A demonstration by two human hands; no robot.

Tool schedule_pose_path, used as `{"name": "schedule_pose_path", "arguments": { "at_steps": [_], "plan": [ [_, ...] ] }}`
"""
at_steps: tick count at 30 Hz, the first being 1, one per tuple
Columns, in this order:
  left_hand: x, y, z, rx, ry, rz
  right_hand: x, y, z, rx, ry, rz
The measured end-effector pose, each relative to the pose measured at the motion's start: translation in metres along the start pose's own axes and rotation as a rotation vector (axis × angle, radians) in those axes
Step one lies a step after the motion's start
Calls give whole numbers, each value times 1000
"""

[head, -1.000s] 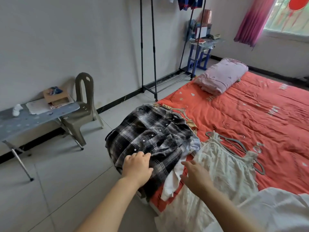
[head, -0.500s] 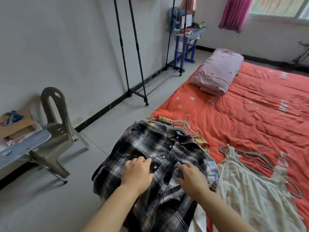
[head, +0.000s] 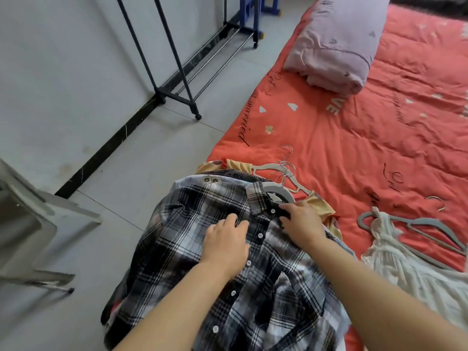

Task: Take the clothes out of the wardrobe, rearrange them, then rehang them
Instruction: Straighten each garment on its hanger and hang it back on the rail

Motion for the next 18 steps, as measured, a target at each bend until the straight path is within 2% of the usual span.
{"name": "schedule_pose_path", "arguments": {
  "at_steps": [9, 14, 18],
  "plan": [
    [-5, -47, 39, -15, 48, 59, 29, -91, 13, 191, 65, 120],
    [-8, -49, 39, 3, 62, 54, 35, -91, 13, 301, 44, 99],
    [0, -40, 18, 70, 72, 77, 26, -65, -10, 402, -94, 28]
  ]
}}
Point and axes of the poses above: each hand's wrist, its own y-axis away from the middle knuckle, its own z-axis out of the palm, x = y × z, the point moved 10 cm from there along -y, towards the middle knuckle, and after that the axes turned 4 degrees about -x, right-handed, at the moved point
